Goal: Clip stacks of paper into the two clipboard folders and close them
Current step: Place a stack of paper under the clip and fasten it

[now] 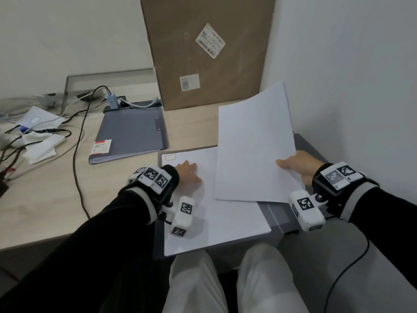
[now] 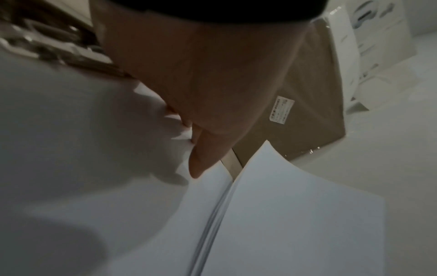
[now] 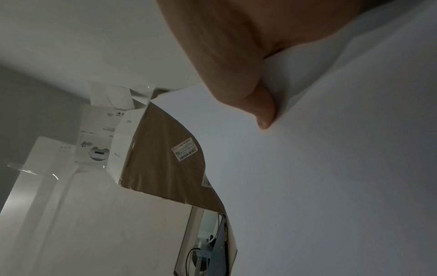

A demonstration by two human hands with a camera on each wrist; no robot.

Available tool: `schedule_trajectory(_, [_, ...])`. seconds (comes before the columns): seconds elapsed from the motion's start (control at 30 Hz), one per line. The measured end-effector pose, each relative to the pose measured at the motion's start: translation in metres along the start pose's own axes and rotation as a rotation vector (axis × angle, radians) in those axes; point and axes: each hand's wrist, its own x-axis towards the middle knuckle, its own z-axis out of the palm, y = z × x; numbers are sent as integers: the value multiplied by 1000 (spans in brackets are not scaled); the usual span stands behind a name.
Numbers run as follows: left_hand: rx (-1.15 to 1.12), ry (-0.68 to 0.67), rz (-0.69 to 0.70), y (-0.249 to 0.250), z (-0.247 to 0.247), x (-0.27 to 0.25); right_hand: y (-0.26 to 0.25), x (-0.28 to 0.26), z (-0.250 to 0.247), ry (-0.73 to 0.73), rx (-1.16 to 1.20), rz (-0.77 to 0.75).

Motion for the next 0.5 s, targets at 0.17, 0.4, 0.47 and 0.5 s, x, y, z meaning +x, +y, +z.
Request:
schedule_trajectory(0.17, [9,-9,-5,-24,5,-3,3,0,15,-101,-66,41])
schedule_trajectory(0.4, [-190,-8,-83,-56,-9,-9,-11,-9,41,-243,-29,59])
schedule_trajectory(0.47, [-247,77,-76,-53,-14,-13,-13,-9,44,-268,-32,40])
schedule_trajectory(0.5, [-296,138,-59,-50,-17,-16,-14,-9,45,-283,-28,34])
